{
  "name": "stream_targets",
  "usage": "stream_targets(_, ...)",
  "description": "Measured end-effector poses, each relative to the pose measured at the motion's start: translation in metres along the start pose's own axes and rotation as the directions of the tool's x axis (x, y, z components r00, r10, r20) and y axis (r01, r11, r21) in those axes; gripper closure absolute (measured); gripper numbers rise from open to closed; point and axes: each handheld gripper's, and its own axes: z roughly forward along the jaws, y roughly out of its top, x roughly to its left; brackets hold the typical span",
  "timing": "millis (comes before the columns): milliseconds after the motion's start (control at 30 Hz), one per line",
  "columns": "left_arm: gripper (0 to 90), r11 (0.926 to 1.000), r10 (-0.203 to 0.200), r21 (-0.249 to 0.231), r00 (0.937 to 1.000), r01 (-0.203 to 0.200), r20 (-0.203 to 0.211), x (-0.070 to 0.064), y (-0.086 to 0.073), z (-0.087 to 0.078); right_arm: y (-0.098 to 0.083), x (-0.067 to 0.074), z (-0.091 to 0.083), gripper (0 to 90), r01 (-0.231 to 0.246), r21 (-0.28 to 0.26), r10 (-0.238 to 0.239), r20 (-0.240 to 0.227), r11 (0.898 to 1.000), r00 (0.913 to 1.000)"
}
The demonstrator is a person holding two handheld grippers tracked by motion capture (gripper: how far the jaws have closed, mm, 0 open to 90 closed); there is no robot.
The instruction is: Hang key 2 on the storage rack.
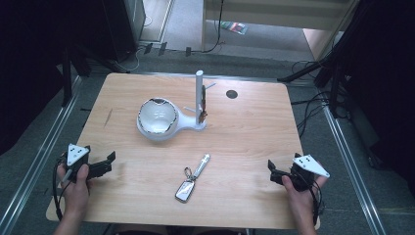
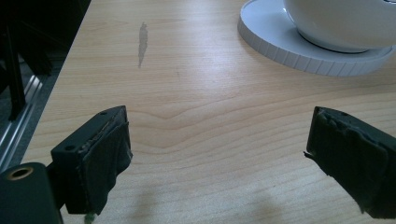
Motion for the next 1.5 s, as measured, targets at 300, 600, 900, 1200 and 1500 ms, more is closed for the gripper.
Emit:
stream_targets(300, 6.8, 0.9998, -0.003, -0.017, 1.0000, 0.003, -0.004, 0.001, 0.000, -0.002, -0.015, -0.002, 0.002, 0.0, -0.009, 0.001, 0.009, -0.013, 1.000, 0.9999)
stream_targets(600, 6.8, 0.9997, 0.009, -0.023, 0.9993, -0.008, 0.036, 0.000, 0.001, -0.007, -0.017, 0.003, 0.003, 0.0, 0.039, 0.000, -0.039, -0.038, 0.999, 0.9985)
stream_targets(900, 6.8, 0.9969, 0.076, 0.018, 0.9940, -0.077, 0.079, -0.004, 0.006, -0.009, -0.017, 0.000, 0.002, 0.0, 0.020, -0.007, -0.020, -0.069, 1.000, 0.9974)
stream_targets(1200, 6.8, 0.9887, 0.138, 0.046, 0.9855, -0.143, 0.098, -0.020, 0.016, -0.008, -0.017, 0.000, 0.002, 0.0, 0.015, -0.003, -0.015, -0.079, 1.000, 0.9968)
stream_targets(1500, 6.8, 0.9750, 0.198, 0.073, 0.9686, -0.210, 0.151, -0.041, 0.028, -0.007, -0.017, 0.000, 0.002, 0.0, 0.015, -0.004, -0.015, -0.069, 1.000, 0.9975)
